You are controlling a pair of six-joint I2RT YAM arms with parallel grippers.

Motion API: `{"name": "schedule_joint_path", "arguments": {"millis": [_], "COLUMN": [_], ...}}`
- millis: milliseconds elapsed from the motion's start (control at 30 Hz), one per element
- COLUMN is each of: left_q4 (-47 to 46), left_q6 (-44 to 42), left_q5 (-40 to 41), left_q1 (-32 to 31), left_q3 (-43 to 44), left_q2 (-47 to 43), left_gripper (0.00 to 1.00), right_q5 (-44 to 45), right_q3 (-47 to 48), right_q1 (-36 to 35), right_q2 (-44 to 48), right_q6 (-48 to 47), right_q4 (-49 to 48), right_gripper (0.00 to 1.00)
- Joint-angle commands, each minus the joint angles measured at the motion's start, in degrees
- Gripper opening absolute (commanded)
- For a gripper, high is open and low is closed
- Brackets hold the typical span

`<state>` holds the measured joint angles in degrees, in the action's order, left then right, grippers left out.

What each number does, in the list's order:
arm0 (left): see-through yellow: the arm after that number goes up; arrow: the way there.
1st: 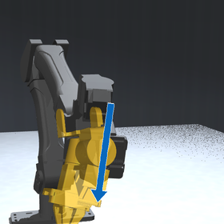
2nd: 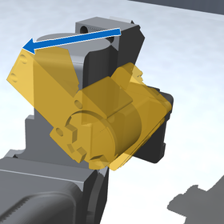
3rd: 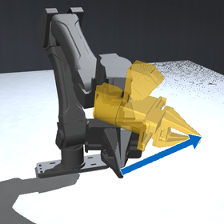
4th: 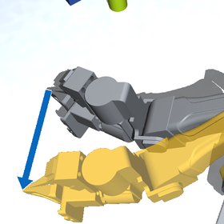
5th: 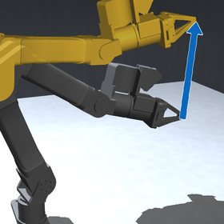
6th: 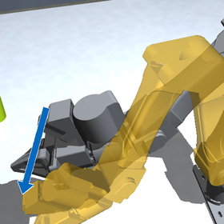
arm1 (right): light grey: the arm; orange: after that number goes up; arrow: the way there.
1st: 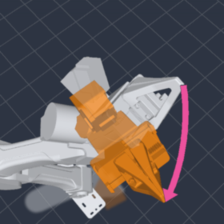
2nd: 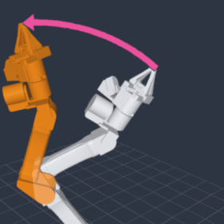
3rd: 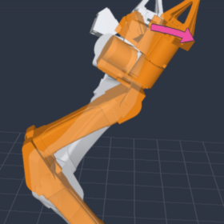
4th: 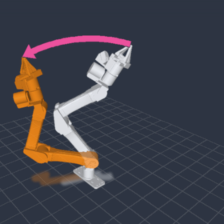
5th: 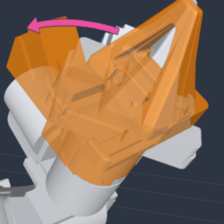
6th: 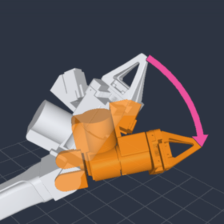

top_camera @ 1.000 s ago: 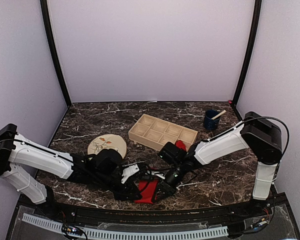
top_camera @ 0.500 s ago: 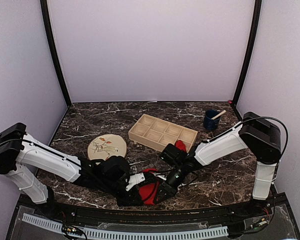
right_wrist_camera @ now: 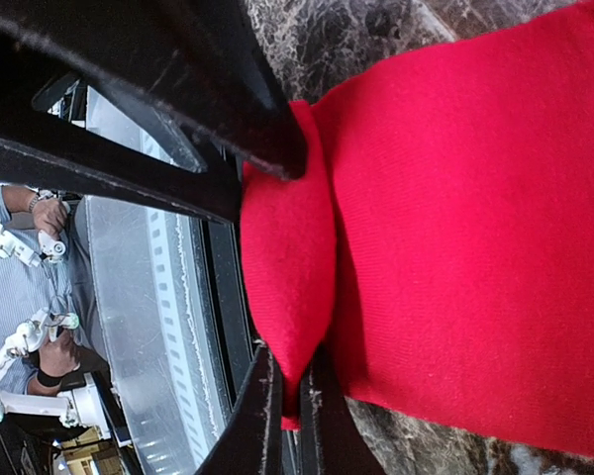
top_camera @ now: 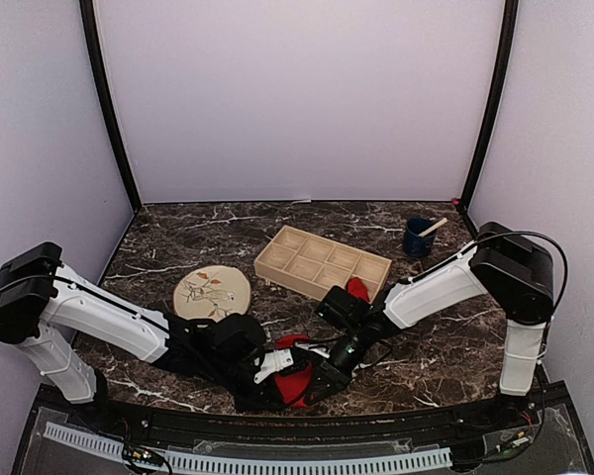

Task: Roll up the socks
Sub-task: Roll the sock at the center of the board.

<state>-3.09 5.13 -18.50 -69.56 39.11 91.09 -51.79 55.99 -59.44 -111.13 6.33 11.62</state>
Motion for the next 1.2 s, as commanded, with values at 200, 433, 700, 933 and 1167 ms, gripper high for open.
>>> {"name": "schedule_joint_path", "arguments": {"millis": [200,433,700,933,1167], "left_q4": [2.97,3.83,4.78,5.47,6.2], "left_q6": [-2.04,-2.14,-0.68,1.5,2.38], "left_q5": [-0.28,-1.01,-4.3,-12.12,-18.25], "left_q1": [-1.37,-1.46,-0.77,3.19,7.24], "left_q3": [2.58,2.77,3.61,4.31,4.42], "left_q2": [2.88,3.61,4.64,5.86,6.26], "left_gripper": [0.09,0.0,0.0,0.0,0.0], "right_q5": [-1.05,-0.38,1.55,3.8,6.14], "right_q3": [-0.32,-0.76,-3.43,-8.18,-12.66], "right_q1": [0.73,1.05,2.29,3.63,4.4], "right_q2": [-1.03,-0.82,1.54,5.69,9.09], "right_q6": [0.35,1.19,2.3,4.33,6.7], "right_q4": [-0.82,-1.44,-2.99,-7.16,-12.18], "right_gripper": [0.0,0.01,0.17,0.25,0.27]}}
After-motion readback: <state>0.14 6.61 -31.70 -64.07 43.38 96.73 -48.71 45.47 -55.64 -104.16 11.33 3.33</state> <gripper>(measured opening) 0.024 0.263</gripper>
